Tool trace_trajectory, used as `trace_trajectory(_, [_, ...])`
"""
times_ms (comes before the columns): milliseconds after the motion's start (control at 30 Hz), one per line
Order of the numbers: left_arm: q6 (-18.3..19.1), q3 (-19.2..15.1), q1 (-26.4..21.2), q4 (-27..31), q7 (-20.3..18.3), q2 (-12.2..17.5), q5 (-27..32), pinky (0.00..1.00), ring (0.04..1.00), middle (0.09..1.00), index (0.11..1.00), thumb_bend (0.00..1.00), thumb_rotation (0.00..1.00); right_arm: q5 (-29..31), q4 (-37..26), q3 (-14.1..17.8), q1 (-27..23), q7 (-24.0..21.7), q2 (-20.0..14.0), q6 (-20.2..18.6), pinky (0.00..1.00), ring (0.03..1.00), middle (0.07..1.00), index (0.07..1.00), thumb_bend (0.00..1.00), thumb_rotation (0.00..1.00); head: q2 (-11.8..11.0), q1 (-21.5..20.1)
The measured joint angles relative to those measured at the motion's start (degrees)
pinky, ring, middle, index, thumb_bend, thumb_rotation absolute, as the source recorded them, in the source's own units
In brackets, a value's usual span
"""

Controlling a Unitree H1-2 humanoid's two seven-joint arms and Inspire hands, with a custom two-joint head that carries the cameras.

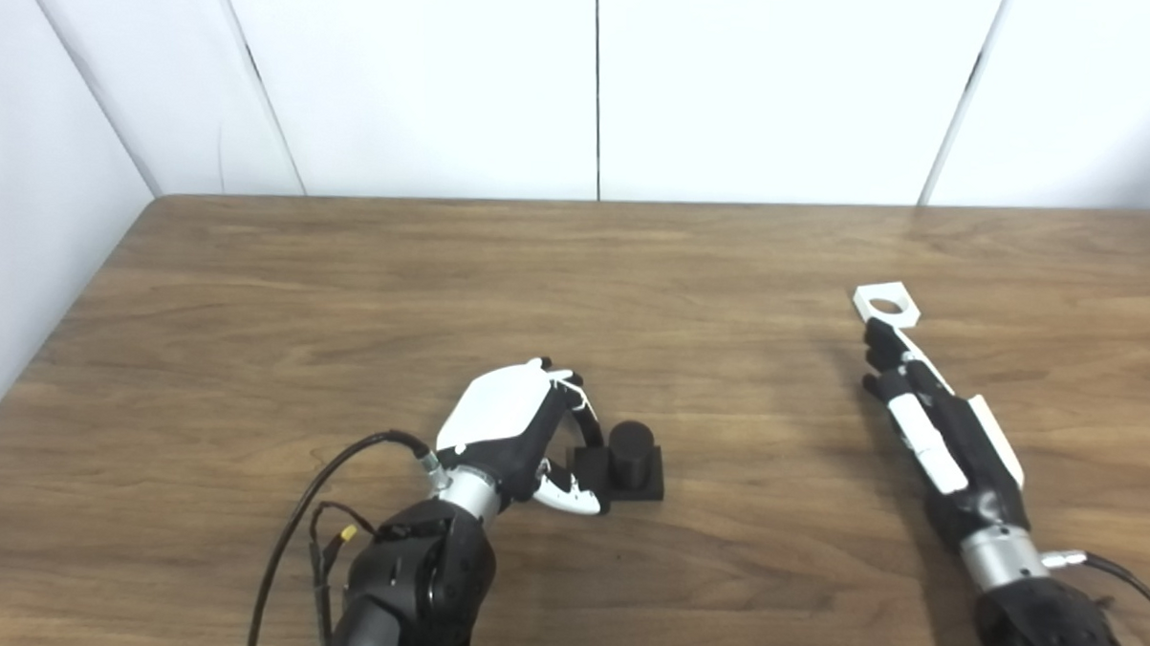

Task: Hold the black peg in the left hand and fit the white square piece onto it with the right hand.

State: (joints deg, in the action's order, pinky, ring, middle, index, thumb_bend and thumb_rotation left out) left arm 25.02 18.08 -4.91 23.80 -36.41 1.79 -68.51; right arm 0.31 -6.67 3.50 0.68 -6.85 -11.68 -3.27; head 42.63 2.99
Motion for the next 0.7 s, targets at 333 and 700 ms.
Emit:
trace_trajectory(333, [0.0, 0.0, 0.0, 0.0, 0.5, 0.0, 0.2, 1.0, 1.0, 0.903, 0.488, 0.52, 0.05, -12.1, -4.3, -1.6, -4.6, -0.1, -8.8, -7.4, 0.91, 0.943, 0.94, 0.898, 0.69, 0.67, -0.2, -0.6])
trace_trajectory(700, [0.0, 0.1, 0.0, 0.0, 0.9, 0.2, 0.5, 1.0, 1.0, 0.907, 0.489, 0.52, 0.06, -24.1, -6.3, -6.4, -9.6, -3.1, -14.1, -12.0, 0.91, 0.973, 0.939, 0.849, 0.73, 0.41, -1.3, -3.3])
